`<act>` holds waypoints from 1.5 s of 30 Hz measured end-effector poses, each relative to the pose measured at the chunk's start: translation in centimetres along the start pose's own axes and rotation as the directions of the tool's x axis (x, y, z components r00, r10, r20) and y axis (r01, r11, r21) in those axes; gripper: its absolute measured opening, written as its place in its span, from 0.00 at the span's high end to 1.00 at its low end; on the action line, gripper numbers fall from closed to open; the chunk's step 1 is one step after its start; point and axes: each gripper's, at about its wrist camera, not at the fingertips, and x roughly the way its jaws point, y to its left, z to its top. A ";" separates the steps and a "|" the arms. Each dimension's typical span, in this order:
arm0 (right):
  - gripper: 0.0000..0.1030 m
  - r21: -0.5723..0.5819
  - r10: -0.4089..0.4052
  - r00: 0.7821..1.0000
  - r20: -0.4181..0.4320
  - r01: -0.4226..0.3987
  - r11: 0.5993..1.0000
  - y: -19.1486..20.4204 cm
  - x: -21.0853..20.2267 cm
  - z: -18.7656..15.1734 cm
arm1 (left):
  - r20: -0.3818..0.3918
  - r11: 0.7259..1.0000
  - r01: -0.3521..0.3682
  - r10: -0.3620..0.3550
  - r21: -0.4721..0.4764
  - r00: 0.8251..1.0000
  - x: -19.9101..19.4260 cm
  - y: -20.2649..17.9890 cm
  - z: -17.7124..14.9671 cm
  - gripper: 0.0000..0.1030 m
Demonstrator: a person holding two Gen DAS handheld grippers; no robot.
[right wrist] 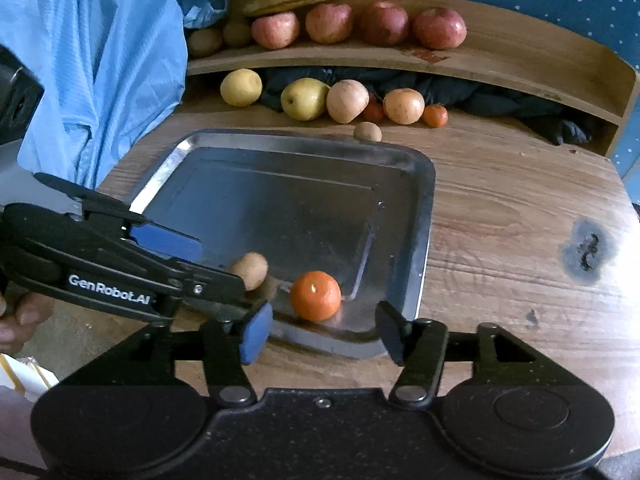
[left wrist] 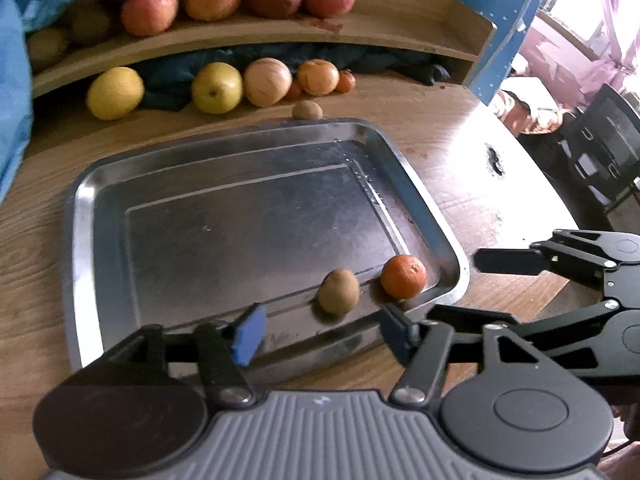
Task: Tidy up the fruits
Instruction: 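Lift both open tools up away from the tray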
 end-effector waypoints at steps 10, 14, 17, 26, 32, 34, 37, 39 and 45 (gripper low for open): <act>0.01 0.015 0.014 1.000 0.011 -0.014 1.000 -0.2 -2.3 -1.1 | 0.060 0.994 -0.107 0.107 -0.012 0.992 -3.9 0.3 -2.0 0.02; 0.01 0.012 0.014 1.000 -0.012 -0.014 1.000 0.0 -2.3 -0.9 | 0.056 0.989 -0.144 0.145 -0.029 0.988 -4.8 1.0 -2.6 0.01; 0.01 -0.004 0.015 0.999 -0.042 -0.016 1.000 0.4 -1.9 -0.6 | 0.047 0.985 -0.167 0.169 -0.047 0.984 -5.3 1.8 -2.9 0.01; 0.01 -0.038 0.040 0.997 -0.063 -0.043 0.998 1.1 -0.9 0.8 | 0.033 0.960 -0.235 0.242 -0.150 0.970 -6.1 4.6 -2.4 0.00; 0.01 -0.072 0.041 0.998 -0.044 -0.044 0.996 1.6 -0.3 2.6 | 0.038 0.947 -0.264 0.275 -0.183 0.961 -6.2 6.0 -1.4 0.00; 0.01 -0.080 0.040 0.998 -0.041 -0.043 0.996 1.6 -0.1 3.3 | 0.041 0.944 -0.270 0.282 -0.188 0.958 -6.1 6.4 -0.9 0.00; 0.01 -0.083 0.037 0.999 -0.040 -0.040 0.996 1.6 0.3 4.1 | 0.047 0.943 -0.274 0.287 -0.187 0.957 -5.8 6.9 0.0 0.00; 0.01 -0.081 0.032 0.999 -0.041 -0.035 0.996 1.6 0.6 4.6 | 0.051 0.945 -0.272 0.285 -0.181 0.957 -5.6 7.2 0.6 0.00; 0.01 -0.064 0.016 0.999 -0.040 -0.018 0.998 1.4 1.6 6.2 | 0.047 0.951 -0.253 0.264 -0.176 0.963 -4.5 8.5 2.6 0.00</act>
